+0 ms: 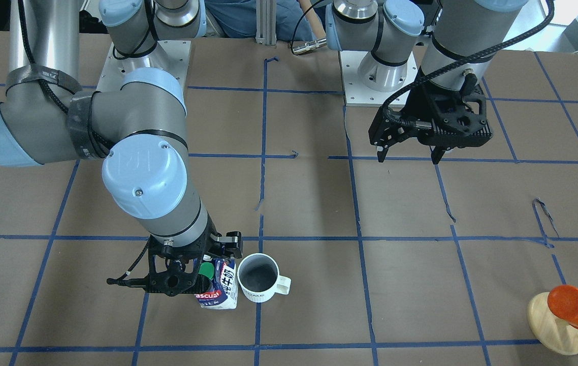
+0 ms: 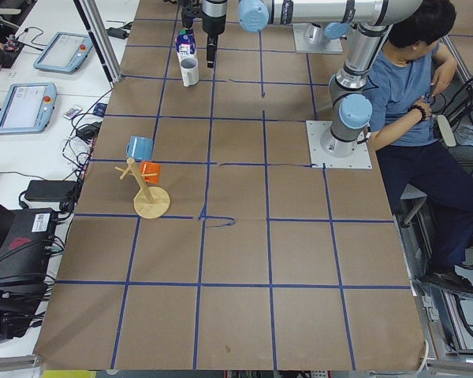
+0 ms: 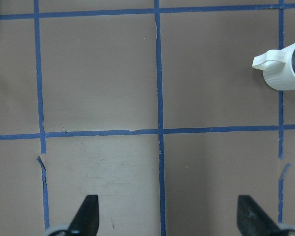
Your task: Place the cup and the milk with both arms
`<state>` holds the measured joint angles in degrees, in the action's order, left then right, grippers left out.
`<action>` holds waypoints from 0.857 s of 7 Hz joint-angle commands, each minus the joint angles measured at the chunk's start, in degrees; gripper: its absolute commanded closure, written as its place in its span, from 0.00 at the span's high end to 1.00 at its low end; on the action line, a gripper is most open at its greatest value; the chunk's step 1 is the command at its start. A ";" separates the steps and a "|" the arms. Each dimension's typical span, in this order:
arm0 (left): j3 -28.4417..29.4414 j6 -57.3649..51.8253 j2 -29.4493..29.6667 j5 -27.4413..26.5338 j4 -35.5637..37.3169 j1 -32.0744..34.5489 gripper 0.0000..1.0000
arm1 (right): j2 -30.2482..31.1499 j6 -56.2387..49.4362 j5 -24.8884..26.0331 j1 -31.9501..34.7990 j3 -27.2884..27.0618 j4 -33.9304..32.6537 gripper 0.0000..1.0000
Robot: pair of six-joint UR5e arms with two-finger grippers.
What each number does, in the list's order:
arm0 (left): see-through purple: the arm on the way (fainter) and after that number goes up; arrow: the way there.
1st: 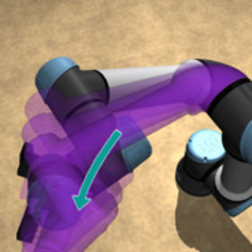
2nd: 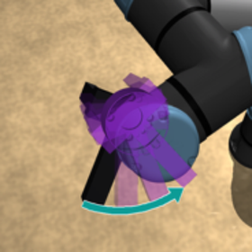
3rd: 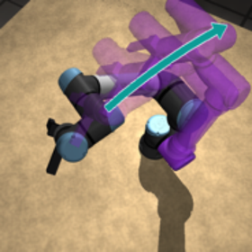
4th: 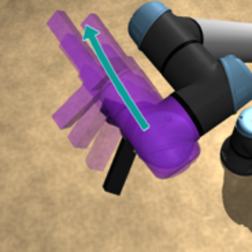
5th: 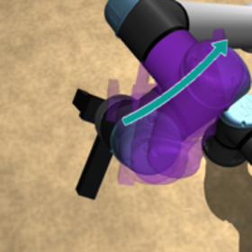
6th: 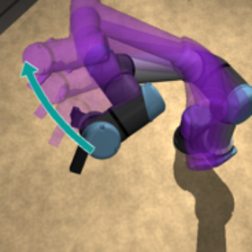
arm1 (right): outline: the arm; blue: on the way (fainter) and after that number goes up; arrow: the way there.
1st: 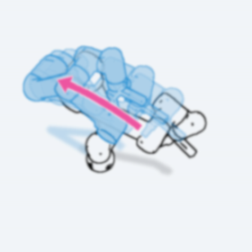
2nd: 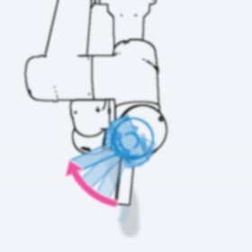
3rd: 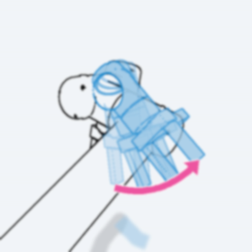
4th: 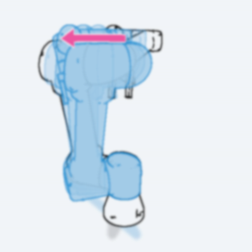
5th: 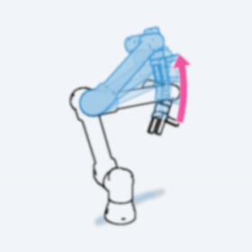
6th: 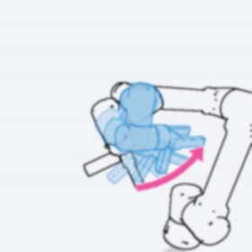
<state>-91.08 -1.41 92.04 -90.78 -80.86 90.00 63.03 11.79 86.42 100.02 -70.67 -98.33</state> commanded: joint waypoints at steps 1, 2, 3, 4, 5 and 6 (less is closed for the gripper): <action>-0.06 0.00 -0.10 -0.01 0.00 0.00 1.00 | 7.69 -3.78 2.51 -2.45 -0.35 8.20 1.00; -0.06 0.00 -0.19 -0.10 -0.09 0.00 1.00 | 10.51 -3.97 3.22 -5.60 -0.96 10.77 1.00; -0.06 0.00 -0.19 -0.10 -0.09 0.00 1.00 | 14.19 -4.58 3.49 -8.24 -2.62 14.71 1.00; -0.06 0.09 -0.19 -0.01 -0.09 0.00 1.00 | 17.36 -6.24 3.58 -9.05 -5.50 14.92 1.00; -0.06 0.26 -0.19 -0.10 -0.09 0.00 1.00 | 18.69 -6.26 3.67 -9.41 -7.62 13.70 1.00; -0.15 0.26 -0.19 -0.10 0.00 0.00 1.00 | 18.79 -6.69 3.67 -10.11 -8.25 14.30 1.00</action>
<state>-91.17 -1.21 91.85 -90.86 -80.93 90.00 80.82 5.65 90.03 90.78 -77.38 -84.29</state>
